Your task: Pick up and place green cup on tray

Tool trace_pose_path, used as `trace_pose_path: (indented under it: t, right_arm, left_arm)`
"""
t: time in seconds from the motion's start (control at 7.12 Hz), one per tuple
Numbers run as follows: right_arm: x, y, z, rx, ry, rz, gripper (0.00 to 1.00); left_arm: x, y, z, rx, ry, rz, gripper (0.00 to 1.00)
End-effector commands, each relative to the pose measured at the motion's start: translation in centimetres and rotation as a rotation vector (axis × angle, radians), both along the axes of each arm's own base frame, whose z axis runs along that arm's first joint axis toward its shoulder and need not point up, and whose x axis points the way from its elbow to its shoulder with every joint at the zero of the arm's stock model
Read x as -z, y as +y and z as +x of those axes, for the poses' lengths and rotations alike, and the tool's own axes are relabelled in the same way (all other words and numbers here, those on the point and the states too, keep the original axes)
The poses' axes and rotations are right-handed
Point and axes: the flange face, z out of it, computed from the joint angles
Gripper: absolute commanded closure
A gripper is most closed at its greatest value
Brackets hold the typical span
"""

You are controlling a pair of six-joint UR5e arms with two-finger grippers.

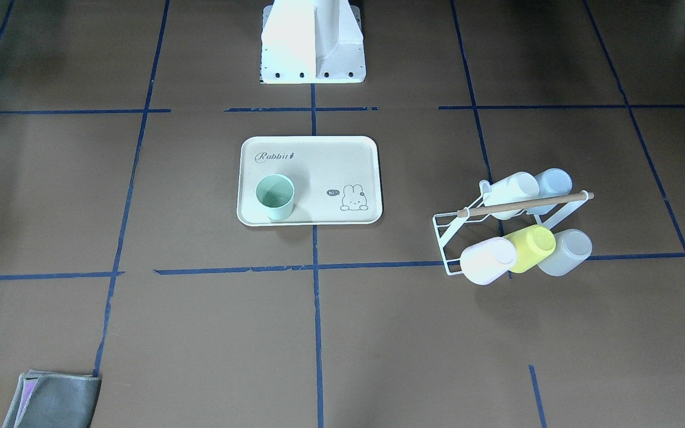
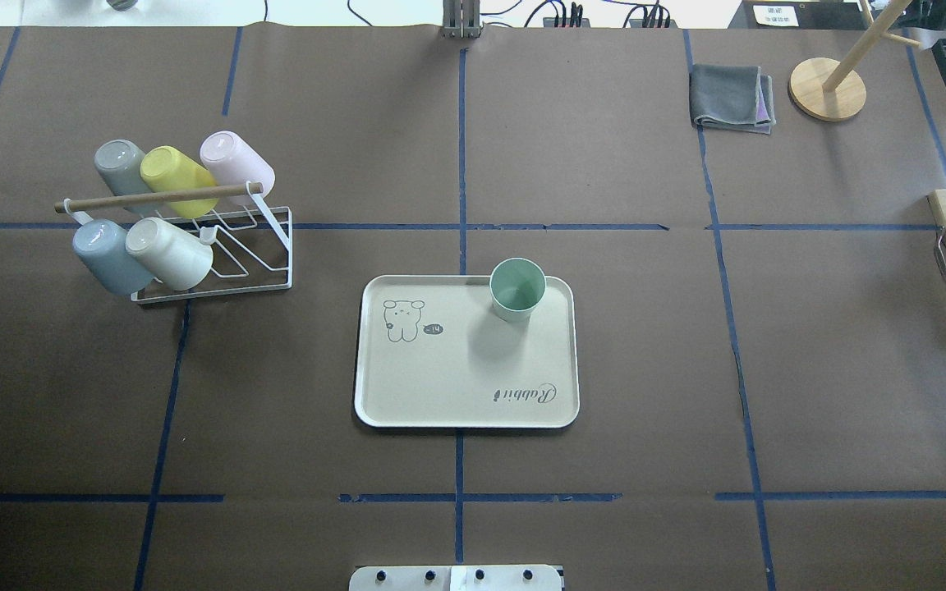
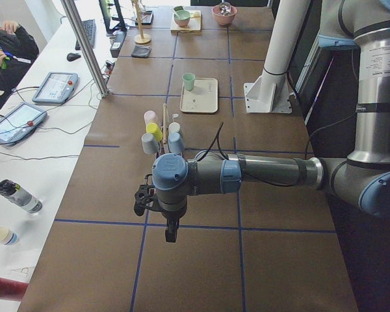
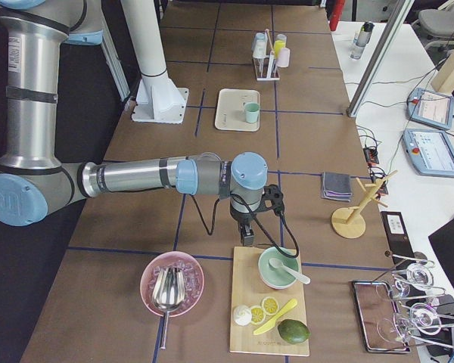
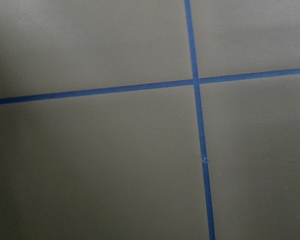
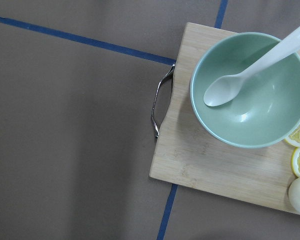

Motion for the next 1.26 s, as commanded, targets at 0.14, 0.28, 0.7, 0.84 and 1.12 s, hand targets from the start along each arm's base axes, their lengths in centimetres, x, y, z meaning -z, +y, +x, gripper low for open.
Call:
trace_pose_path:
  t: [0.14, 0.28, 0.7, 0.84, 1.12]
  right_arm:
    - [0.0, 0.0, 0.0, 0.001, 0.000, -0.001, 0.00]
    - [-0.1, 0.1, 0.0, -0.002, 0.000, -0.005, 0.00]
    - [-0.1, 0.1, 0.0, -0.007, 0.002, -0.010, 0.00]
    - [-0.1, 0.1, 0.0, -0.007, 0.002, -0.010, 0.00]
    - [0.0, 0.1, -0.3, -0.003, 0.002, -0.013, 0.00]
  left_arm:
    - [-0.6, -0.6, 4.2, -0.079, 0.002, -0.022, 0.00]
    - [-1.9, -0.5, 4.3, -0.084, 0.008, -0.040, 0.00]
    - [-1.5, -1.0, 4.3, -0.085, 0.012, -0.027, 0.00]
    - [-1.5, -1.0, 4.3, -0.085, 0.012, -0.028, 0.00]
    - [-1.0, -1.0, 4.3, -0.086, 0.012, -0.018, 0.00]
